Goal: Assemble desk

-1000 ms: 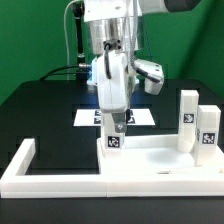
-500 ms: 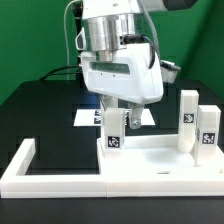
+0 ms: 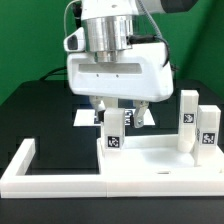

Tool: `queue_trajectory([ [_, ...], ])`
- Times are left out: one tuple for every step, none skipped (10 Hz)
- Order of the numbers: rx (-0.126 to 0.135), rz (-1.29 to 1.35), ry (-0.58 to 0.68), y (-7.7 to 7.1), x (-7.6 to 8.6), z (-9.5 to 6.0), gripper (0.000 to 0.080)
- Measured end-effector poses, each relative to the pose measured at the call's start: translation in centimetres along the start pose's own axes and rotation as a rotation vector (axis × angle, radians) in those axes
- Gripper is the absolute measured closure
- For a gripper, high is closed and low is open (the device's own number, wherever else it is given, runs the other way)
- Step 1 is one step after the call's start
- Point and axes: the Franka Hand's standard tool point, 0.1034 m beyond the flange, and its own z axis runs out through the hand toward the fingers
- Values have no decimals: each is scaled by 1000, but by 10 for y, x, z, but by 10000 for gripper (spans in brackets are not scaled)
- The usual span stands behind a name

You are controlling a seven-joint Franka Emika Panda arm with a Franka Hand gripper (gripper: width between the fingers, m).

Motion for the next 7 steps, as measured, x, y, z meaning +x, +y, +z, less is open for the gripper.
queue_trajectory([
  [-5, -132, -11, 6, 2, 0, 151],
  [-13, -288, -8, 10, 5, -1, 151],
  [-12, -332, -6, 13, 8, -2, 151],
  [-13, -308, -6, 13, 7, -1, 178],
  [-14, -286, -6, 13, 7, -1, 178],
  [-13, -269, -6, 14, 7, -1, 361],
  [-14, -178, -6, 14, 7, -1, 361],
])
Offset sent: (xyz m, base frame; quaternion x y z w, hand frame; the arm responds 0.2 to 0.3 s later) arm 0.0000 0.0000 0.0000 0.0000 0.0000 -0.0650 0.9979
